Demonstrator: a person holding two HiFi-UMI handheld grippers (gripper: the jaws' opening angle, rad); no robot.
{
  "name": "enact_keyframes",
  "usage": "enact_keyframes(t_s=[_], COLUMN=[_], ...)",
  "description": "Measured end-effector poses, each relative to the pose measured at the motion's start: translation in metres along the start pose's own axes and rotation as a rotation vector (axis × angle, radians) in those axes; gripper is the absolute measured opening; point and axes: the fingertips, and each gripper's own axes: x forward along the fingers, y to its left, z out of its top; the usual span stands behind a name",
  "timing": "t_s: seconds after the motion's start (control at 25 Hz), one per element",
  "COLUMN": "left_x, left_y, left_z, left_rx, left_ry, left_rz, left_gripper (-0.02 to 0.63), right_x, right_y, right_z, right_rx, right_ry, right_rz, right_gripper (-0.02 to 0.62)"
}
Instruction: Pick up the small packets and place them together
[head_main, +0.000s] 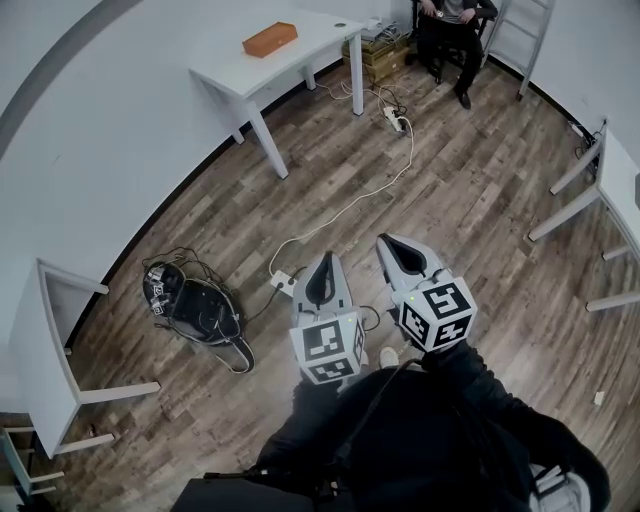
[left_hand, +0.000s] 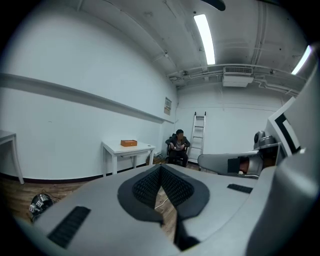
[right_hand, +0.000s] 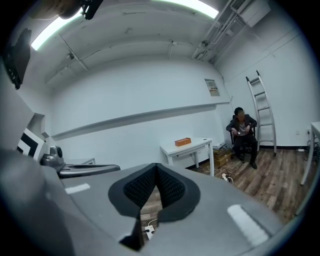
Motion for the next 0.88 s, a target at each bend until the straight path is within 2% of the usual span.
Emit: enact_keyframes(t_s=[0.2,0.56,0.72,0.88], left_x=[0.006,0.017,0.045,0.094], left_y=[0.01,0.032,0.036,0.041], left_z=[0.001,-0.01,-0.009,-0.002], left_rx=[-0.004,-0.022,-0.025,-0.028], left_ry=[0.009,0.04,0.039,0.04], left_rz=[-0.019,-0.034,-0.02,-0.005], left_gripper=[-0.002,-0.002,-0.002,-0.002], right_x=[0.009,0.028,0.051,0.092], right_y=[0.005,-0.004,-0.026,-0.061], right_z=[0.006,0.001,0.002,0.013], right_rx=[0.024,0.017,0.019,0.013], right_ry=[-0.015,-0.013,-0.014,-0.007], right_rz=[0.021,-0.046,-0.043,-0.035], right_gripper=[0.002,0.002,0.002,0.002])
